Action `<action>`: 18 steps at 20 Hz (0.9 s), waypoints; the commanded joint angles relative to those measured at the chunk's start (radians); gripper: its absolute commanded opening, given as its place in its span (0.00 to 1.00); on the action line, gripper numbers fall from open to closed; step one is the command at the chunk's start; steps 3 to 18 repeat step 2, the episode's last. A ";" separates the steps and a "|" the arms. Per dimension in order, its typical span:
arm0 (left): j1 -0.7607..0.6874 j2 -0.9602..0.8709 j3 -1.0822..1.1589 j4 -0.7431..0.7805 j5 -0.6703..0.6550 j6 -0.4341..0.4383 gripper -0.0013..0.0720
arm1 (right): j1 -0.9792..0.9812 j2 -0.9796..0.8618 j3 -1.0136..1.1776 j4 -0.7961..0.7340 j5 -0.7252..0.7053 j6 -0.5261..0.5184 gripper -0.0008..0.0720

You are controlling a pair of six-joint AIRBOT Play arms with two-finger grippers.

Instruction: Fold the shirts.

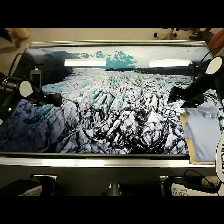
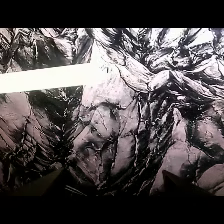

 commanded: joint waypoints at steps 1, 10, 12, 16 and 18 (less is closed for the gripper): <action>0.000 0.001 -0.001 -0.001 0.002 -0.001 0.94 | 0.001 -0.001 0.000 0.001 0.006 0.000 0.88; 0.000 0.001 -0.001 -0.001 0.002 -0.002 0.94 | 0.001 -0.001 0.000 0.001 0.006 0.000 0.88; 0.000 0.001 -0.001 -0.001 0.002 -0.002 0.94 | 0.001 -0.001 0.000 0.001 0.006 0.000 0.88; 0.000 0.001 -0.001 -0.001 0.002 -0.002 0.94 | 0.001 -0.001 0.000 0.001 0.006 0.000 0.88; 0.000 0.001 -0.001 -0.001 0.002 -0.002 0.94 | 0.001 -0.001 0.000 0.001 0.006 0.000 0.88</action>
